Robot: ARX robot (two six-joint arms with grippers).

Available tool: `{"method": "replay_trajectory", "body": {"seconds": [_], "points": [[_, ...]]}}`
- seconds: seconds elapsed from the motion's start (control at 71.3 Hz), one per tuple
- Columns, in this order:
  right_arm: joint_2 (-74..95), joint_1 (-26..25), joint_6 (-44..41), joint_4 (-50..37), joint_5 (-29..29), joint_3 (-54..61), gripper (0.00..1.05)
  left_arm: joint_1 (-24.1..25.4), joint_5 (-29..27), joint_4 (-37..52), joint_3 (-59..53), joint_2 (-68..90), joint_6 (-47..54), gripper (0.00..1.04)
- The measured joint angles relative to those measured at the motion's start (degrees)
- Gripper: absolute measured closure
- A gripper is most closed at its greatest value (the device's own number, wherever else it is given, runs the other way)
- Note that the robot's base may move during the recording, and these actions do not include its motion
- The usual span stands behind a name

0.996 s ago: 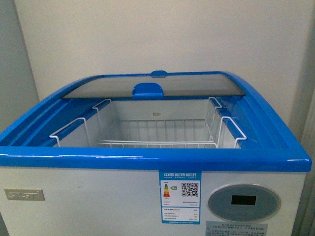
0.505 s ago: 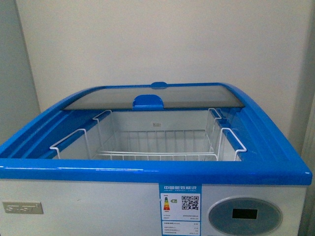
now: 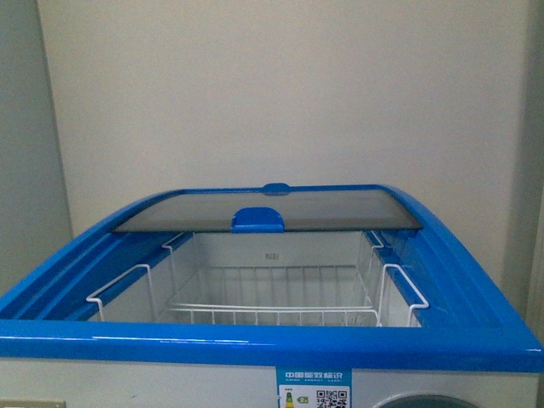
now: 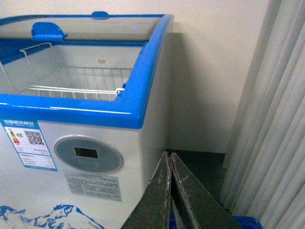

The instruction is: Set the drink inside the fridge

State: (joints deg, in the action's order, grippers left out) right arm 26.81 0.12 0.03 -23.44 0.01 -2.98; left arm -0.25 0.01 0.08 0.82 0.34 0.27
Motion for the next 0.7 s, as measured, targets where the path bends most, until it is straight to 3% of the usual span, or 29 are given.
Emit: {"method": "replay_trajectory", "body": {"seconds": [0.701], "points": [[-13.6, 0.0, 0.0, 10.1, 0.0, 2.1, 1.02, 0.0, 0.0, 0.0, 0.0, 0.0, 0.0, 1.02]]}}
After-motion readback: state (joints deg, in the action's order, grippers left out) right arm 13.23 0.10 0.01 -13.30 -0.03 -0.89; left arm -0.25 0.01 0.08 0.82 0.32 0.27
